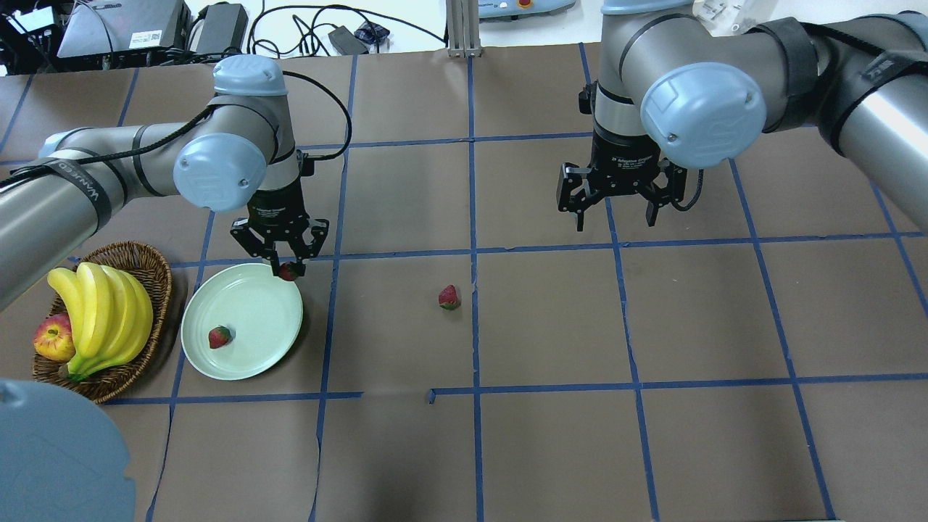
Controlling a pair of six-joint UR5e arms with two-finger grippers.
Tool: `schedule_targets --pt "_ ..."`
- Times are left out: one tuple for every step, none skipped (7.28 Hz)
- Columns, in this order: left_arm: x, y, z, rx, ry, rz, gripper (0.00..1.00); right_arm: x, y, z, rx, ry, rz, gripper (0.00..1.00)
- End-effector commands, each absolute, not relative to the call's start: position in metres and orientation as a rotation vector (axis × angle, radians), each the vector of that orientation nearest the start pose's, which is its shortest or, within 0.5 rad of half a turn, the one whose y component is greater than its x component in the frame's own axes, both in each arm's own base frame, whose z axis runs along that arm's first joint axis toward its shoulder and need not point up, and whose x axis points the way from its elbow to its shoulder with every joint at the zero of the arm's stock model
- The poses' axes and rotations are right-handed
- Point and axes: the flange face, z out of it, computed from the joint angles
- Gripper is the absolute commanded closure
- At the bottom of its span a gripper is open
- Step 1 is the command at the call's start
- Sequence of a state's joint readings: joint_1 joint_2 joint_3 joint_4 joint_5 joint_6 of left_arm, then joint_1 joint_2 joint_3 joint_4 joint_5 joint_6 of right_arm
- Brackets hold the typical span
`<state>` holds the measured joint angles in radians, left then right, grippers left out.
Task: Collect all strawberries into plate
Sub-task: 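Carry the strawberry onto the plate and open the left gripper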
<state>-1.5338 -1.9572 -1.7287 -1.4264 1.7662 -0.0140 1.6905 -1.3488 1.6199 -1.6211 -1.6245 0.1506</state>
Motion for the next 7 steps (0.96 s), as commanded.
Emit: schedule_targets --pt "-0.074 -0.540 0.207 0.044 2.875 0.674 1.00 0.193 -0.529 0.355 0.043 3.208 0.316 0.00" --pt "-0.074 -0.540 0.207 0.054 2.873 0.675 0.96 0.193 -0.529 0.356 0.043 3.207 0.309 0.00" --pt "-0.073 -0.540 0.208 0.144 2.866 0.682 0.22 0.192 -0.529 0.355 0.045 3.210 0.313 0.00" --pt "-0.070 -0.540 0.209 0.221 2.846 0.687 0.04 0.193 -0.529 0.355 0.043 3.207 0.313 0.00" --pt "-0.070 -0.542 0.211 0.224 2.844 0.681 0.03 0.193 -0.529 0.354 0.042 3.208 0.318 0.00" --pt "-0.072 -0.549 0.220 0.181 2.868 0.609 0.01 0.193 -0.529 0.353 0.043 3.207 0.321 0.00" --pt "-0.092 -0.563 0.237 0.125 2.979 0.458 0.00 0.193 -0.529 0.353 0.043 3.207 0.323 0.00"
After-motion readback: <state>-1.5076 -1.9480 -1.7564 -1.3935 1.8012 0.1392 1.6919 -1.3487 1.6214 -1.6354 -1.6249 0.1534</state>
